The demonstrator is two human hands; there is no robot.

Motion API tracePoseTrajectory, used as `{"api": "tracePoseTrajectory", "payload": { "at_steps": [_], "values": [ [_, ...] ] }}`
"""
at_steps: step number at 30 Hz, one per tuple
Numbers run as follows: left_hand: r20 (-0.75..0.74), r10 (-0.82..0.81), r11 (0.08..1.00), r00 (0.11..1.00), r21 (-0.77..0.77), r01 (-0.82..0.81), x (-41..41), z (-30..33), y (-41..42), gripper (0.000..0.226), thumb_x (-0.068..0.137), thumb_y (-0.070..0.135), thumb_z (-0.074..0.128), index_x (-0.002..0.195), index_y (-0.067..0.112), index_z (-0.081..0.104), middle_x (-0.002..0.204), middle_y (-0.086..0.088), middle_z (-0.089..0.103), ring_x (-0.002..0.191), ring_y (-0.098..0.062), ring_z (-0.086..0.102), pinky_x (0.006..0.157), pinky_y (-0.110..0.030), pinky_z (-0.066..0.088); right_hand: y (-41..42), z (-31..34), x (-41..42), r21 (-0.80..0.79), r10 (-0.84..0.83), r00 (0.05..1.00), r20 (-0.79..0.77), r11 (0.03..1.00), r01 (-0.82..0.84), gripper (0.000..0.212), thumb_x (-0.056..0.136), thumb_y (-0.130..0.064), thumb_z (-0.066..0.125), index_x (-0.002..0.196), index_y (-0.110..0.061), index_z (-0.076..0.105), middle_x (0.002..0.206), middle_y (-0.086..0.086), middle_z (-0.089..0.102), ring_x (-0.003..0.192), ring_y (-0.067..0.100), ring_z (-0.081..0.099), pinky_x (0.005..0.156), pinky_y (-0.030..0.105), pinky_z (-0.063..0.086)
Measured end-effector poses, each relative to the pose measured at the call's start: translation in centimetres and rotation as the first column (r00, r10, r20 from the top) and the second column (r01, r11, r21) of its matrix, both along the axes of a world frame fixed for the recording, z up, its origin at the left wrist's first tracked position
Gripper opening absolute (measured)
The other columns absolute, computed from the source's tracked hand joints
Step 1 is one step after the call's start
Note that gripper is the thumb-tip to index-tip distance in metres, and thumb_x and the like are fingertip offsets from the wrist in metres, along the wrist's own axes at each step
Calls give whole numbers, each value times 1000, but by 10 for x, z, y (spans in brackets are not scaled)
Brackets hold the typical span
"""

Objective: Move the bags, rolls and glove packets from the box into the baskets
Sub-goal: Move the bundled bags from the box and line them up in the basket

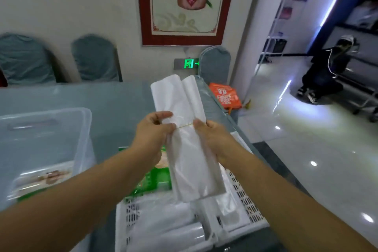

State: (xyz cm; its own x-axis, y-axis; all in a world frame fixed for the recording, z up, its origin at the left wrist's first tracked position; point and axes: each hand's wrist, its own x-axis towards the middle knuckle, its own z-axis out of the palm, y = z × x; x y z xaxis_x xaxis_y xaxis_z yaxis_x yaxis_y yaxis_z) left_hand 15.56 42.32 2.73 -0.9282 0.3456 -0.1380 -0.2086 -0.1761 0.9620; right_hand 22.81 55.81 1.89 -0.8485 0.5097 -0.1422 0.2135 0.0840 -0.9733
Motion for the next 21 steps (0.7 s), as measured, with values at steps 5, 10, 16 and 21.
{"api": "tracePoseTrajectory", "payload": {
  "at_steps": [5, 10, 16, 21],
  "values": [
    [23, -94, 994, 995, -53, 95, 32, -35, 119, 29, 77, -9, 61, 84, 19, 61, 87, -10, 62, 70, -19, 59, 60, -27, 50, 107, -25, 49, -165, 27, 999, 44, 986, -19, 16, 76, -10, 73, 88, -15, 64, 76, -1, 74, 65, 10, 70, 55, 22, 55],
    [-91, -281, 921, 955, -305, 241, 50, -86, 200, 54, 77, 6, 67, 120, 29, 44, 106, 1, 55, 84, -12, 60, 57, -20, 49, 197, -51, 84, -109, -98, 982, 158, 987, 116, 20, 75, -7, 73, 93, -10, 65, 85, 5, 71, 67, 13, 69, 51, 20, 53],
    [-141, -496, 702, 857, -646, 300, 84, -157, 209, 67, 75, 19, 71, 132, 28, 38, 126, 0, 47, 96, -9, 56, 73, -26, 52, 236, -111, 104, 160, -193, 924, 329, 976, 146, 32, 62, -22, 76, 89, -16, 61, 89, 3, 68, 79, 20, 66, 73, 39, 56],
    [-93, -670, 570, 737, -700, 430, 110, -190, 211, 99, 68, 34, 76, 144, 35, 13, 153, 5, 10, 134, -15, 27, 99, -14, 30, 206, -154, 99, 433, -213, 895, 391, 901, 25, 32, 71, -49, 66, 87, -27, 50, 79, -9, 59, 73, 14, 59, 58, 30, 47]
  ]
}}
